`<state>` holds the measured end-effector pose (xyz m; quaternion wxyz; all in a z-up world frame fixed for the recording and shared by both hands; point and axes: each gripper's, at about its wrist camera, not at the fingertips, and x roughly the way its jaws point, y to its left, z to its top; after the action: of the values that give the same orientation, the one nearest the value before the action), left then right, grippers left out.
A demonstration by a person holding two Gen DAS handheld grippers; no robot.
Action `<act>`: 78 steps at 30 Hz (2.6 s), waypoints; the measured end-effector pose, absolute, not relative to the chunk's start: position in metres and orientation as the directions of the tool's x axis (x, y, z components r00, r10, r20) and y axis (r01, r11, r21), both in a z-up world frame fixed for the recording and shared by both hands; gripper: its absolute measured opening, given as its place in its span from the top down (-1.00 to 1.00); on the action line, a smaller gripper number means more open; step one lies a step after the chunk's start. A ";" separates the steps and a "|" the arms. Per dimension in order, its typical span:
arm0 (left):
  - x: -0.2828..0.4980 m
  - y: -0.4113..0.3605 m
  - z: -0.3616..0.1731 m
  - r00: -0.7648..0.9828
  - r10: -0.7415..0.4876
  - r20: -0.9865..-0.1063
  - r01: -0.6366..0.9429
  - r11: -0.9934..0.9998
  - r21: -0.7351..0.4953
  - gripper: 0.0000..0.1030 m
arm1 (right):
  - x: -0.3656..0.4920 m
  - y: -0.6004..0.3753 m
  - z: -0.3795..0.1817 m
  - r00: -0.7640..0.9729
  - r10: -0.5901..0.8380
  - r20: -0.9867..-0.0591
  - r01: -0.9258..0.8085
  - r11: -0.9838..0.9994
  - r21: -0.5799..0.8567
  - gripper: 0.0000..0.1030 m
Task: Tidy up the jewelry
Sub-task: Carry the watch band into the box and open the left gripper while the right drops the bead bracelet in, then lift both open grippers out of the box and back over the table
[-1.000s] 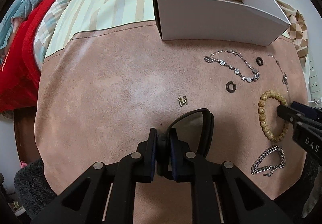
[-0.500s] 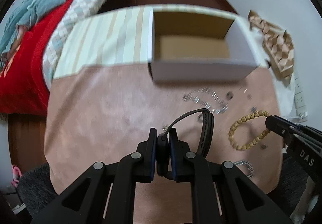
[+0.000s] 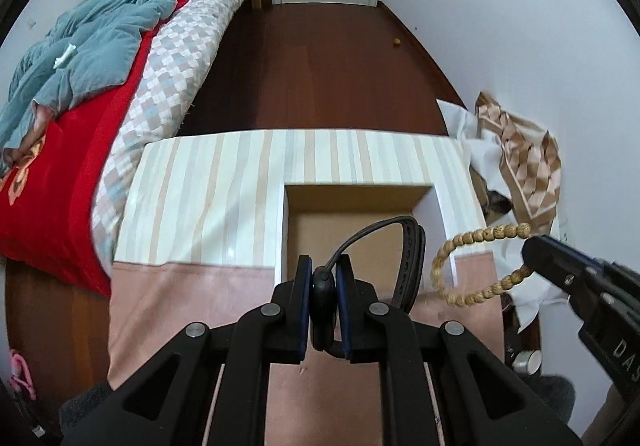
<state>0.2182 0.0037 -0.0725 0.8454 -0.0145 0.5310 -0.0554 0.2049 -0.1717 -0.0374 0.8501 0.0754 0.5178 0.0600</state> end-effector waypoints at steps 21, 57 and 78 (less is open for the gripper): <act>0.304 0.009 -0.148 0.207 -0.238 -0.949 0.020 0.971 -0.239 0.65 | 0.300 -0.169 -0.133 0.272 0.319 -0.908 -0.025 0.946 0.325 0.80; 0.184 0.062 -0.051 0.534 0.072 -0.842 -0.043 0.997 0.058 -0.95 | 0.180 -0.147 -0.076 0.462 -0.062 -0.885 0.015 0.998 -0.063 -0.95; 0.100 0.076 -0.004 0.621 0.087 -0.779 -0.061 0.996 0.063 -0.95 | 0.089 -0.145 -0.008 0.566 -0.022 -0.824 0.043 0.999 0.002 -0.96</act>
<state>0.1003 0.0764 -0.0043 0.9001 0.0153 0.4334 0.0410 0.0895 -0.1455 -0.0084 0.8848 0.0110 0.4654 -0.0184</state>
